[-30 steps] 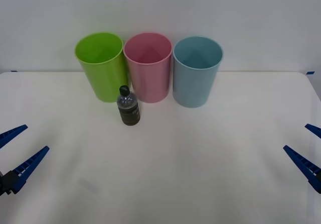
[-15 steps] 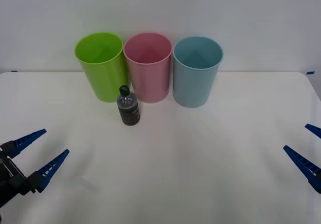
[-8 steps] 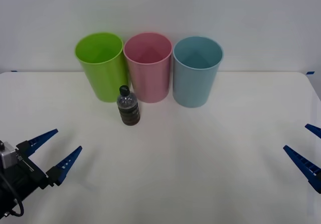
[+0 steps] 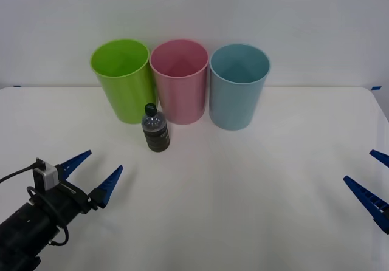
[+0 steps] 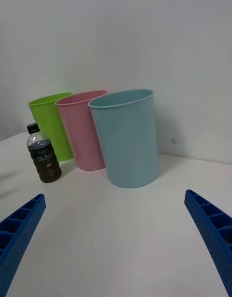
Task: Grasp the object on the table and drop it into the matching bin: aluminum can to the light blue bin, PET bottle to the pink bin.
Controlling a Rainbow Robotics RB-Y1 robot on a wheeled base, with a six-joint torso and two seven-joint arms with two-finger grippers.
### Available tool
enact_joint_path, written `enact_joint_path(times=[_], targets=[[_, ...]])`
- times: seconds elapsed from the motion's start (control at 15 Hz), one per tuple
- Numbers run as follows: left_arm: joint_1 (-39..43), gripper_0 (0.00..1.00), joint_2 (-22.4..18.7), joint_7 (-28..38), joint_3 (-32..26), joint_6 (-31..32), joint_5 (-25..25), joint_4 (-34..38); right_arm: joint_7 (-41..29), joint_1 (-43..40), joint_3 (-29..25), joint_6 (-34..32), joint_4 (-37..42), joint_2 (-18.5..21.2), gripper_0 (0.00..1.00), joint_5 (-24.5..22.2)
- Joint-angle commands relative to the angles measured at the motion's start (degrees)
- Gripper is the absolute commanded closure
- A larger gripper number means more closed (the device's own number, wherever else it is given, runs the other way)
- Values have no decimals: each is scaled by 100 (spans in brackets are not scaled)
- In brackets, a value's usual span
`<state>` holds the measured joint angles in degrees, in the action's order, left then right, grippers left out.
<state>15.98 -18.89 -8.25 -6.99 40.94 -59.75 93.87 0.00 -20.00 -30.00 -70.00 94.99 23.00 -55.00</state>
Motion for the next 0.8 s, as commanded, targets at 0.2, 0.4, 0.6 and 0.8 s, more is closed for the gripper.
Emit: enact_joint_path(times=[0.2,0.4,0.6,0.8], targets=[[-368,0,192,-133,479,-587,-10,-237,0,0,0,0,1,0,0,0],[-790,0,412,-248,462,-596,-177,-712,0,0,0,0,1,0,0,0],[-957,0,623,-283,479,-842,-441,-800,0,0,0,0,1,0,0,0],[-1045,0,869,-256,470,-991,-696,-800,0,0,0,0,1,0,0,0]])
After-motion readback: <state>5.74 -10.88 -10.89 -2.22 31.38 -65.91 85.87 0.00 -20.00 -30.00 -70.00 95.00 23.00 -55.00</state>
